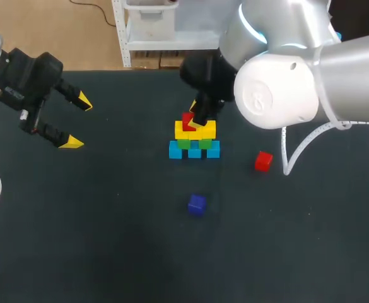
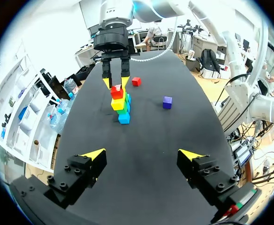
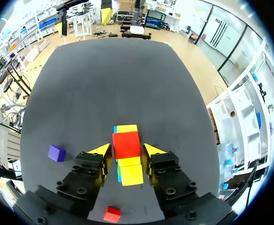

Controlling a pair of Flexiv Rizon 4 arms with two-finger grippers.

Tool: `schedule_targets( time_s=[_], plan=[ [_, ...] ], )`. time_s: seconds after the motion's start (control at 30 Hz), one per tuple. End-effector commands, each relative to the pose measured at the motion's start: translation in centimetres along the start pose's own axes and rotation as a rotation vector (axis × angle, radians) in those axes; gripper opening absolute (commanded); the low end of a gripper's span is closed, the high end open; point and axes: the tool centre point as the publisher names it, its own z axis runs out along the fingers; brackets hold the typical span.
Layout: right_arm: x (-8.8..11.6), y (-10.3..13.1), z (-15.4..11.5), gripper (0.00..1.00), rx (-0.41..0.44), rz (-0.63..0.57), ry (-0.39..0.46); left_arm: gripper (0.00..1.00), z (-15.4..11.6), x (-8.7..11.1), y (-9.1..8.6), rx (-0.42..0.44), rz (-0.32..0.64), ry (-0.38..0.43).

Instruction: Place the blue cubes, place green cubes on the blue cubes, place the yellow cubes on the green cubes, then place the red cubes on the yellow cubes, and place purple cube on the red cubes.

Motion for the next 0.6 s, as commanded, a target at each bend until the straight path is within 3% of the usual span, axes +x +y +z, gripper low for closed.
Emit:
schedule_targets(
  time_s=[0.03, 0.6],
  plan=[
    [0.02, -0.13, 0.06, 0.43, -0.004, 0.0, -0.001, 1.0, 0.01, 0.11, -0.05, -0.002, 0.003, -0.003],
    [0.15, -0.28, 0.44, 0.42, -0.009, 0.002, -0.004, 1.0, 0.01, 0.11, -0.05, -0.002, 0.003, -0.003]
  ],
)
